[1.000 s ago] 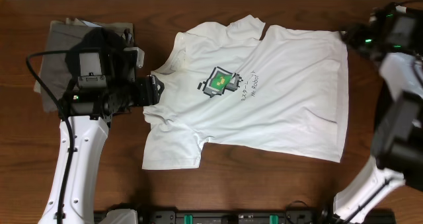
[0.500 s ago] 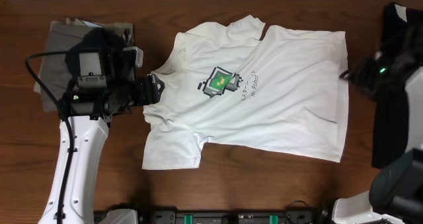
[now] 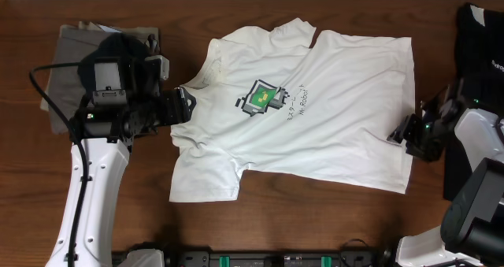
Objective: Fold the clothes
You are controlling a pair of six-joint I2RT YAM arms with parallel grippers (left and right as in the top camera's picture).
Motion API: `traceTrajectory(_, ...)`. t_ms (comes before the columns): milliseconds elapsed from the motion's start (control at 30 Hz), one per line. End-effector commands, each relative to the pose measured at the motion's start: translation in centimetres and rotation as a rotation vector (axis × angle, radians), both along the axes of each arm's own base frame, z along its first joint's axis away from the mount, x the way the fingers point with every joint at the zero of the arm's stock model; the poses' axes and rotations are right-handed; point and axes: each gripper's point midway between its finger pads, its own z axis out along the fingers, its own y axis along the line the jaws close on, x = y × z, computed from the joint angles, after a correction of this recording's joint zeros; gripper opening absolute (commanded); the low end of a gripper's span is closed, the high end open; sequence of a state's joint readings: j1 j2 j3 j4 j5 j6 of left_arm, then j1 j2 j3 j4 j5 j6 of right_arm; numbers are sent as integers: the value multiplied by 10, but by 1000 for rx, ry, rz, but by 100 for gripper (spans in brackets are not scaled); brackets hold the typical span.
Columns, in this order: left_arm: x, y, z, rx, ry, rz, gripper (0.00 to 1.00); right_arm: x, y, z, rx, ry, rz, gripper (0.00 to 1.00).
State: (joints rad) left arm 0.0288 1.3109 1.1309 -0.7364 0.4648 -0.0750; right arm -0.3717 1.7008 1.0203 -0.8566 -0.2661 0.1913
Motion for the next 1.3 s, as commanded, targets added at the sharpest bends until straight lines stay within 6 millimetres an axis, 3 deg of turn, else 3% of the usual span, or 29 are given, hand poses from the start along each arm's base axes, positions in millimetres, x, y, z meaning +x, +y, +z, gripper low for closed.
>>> traceTrajectory(0, -2, -1, 0, -9, 6, 6, 65, -4, -9, -8, -37, 13, -27, 57)
traceTrajectory(300, -1, -1, 0, -9, 4, 6, 66, -5, 4, -18, 22, -15, -28, 46)
traceTrajectory(400, -1, -1, 1, -9, 2, 5, 66, -5, 5, -19, 25, -19, -28, 16)
traceTrajectory(533, -1, -1, 1, -9, 2, 6, 66, -8, 4, -16, 27, -10, -33, 1)
traceTrajectory(667, -1, -1, 1, -9, 1, 6, 66, -21, -6, -6, -6, 41, -78, 1)
traceTrajectory(867, -1, -1, 1, -9, 0, 5, 66, -69, -37, 12, -194, 210, -174, 1)
traceTrajectory(1000, 0, -1, 1, -9, -4, 5, 66, -69, -36, 15, -192, 202, -185, 2)
traceTrajectory(1033, 0, -1, 1, -9, -4, 5, 66, -68, -36, 14, -195, 199, -186, 7)
traceTrajectory(1100, 0, -1, 1, -9, -2, 5, 66, -67, -37, 14, -199, 194, -187, 29)
traceTrajectory(1267, -2, -1, 0, -9, 7, 5, 66, -57, -39, 14, -191, 151, -204, 34)
